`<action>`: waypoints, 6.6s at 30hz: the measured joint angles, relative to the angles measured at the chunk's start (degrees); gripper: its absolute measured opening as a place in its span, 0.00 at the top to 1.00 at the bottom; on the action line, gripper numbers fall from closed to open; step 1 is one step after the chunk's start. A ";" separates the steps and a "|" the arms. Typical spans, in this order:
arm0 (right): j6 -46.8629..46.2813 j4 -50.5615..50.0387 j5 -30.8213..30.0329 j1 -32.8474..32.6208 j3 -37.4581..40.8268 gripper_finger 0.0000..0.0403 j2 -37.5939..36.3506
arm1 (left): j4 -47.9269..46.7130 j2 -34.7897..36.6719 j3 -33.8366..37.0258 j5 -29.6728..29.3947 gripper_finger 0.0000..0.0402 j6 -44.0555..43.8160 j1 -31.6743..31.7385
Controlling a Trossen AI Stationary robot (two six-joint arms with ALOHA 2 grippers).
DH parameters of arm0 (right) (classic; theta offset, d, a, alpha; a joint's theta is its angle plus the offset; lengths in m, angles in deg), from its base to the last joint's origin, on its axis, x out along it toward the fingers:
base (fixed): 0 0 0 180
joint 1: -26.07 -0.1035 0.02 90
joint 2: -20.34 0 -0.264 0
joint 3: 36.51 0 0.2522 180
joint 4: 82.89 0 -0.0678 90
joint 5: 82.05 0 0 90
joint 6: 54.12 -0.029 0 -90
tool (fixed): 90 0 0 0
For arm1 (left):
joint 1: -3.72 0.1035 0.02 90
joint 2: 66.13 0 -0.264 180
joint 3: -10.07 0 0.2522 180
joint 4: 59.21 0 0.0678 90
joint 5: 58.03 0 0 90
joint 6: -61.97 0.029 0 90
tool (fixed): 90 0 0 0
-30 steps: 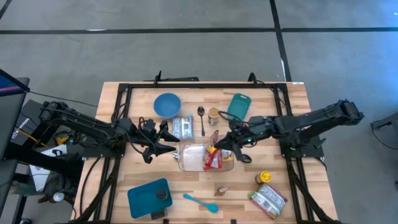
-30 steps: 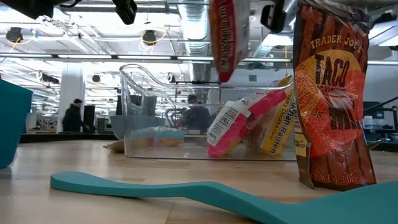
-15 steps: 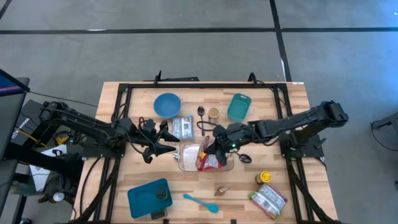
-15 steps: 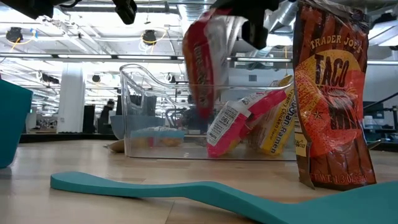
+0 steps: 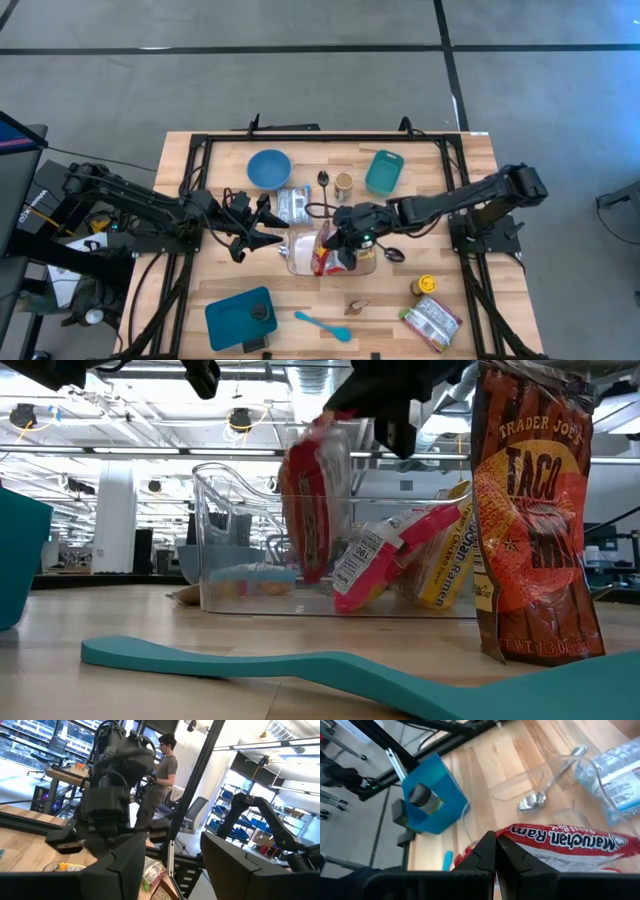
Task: Pick & Place Food Item
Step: Put the red noodle pack into the transparent bin, then put the light blue noodle pack into the transparent bin
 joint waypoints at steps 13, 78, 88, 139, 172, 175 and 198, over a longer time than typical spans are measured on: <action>-0.04 -5.51 -4.68 -0.97 0.04 1.00 -0.02 | 0.00 0.00 0.00 0.01 0.54 0.00 -0.01; -0.17 -10.45 -7.24 -6.03 0.13 0.82 0.75 | 0.00 0.00 0.00 0.02 0.54 0.00 0.00; -0.02 -10.85 -7.22 -5.56 0.04 0.82 0.02 | 0.00 0.00 0.00 0.00 0.54 0.00 0.00; 6.91 -18.76 -40.10 -19.68 0.11 1.00 -8.73 | 0.00 0.02 0.00 0.01 0.54 0.00 -0.02; 19.14 2.67 -29.00 -18.89 0.15 1.00 -1.09 | 1.36 0.02 -0.02 0.02 0.54 -6.25 -0.02; 22.96 6.81 -23.01 -18.74 0.15 1.00 -1.09 | 1.35 0.02 0.00 0.02 0.54 -6.25 -0.02; 27.36 23.92 -17.57 -15.06 9.64 1.00 -1.11 | -17.95 0.02 0.00 -5.54 0.55 0.23 -0.24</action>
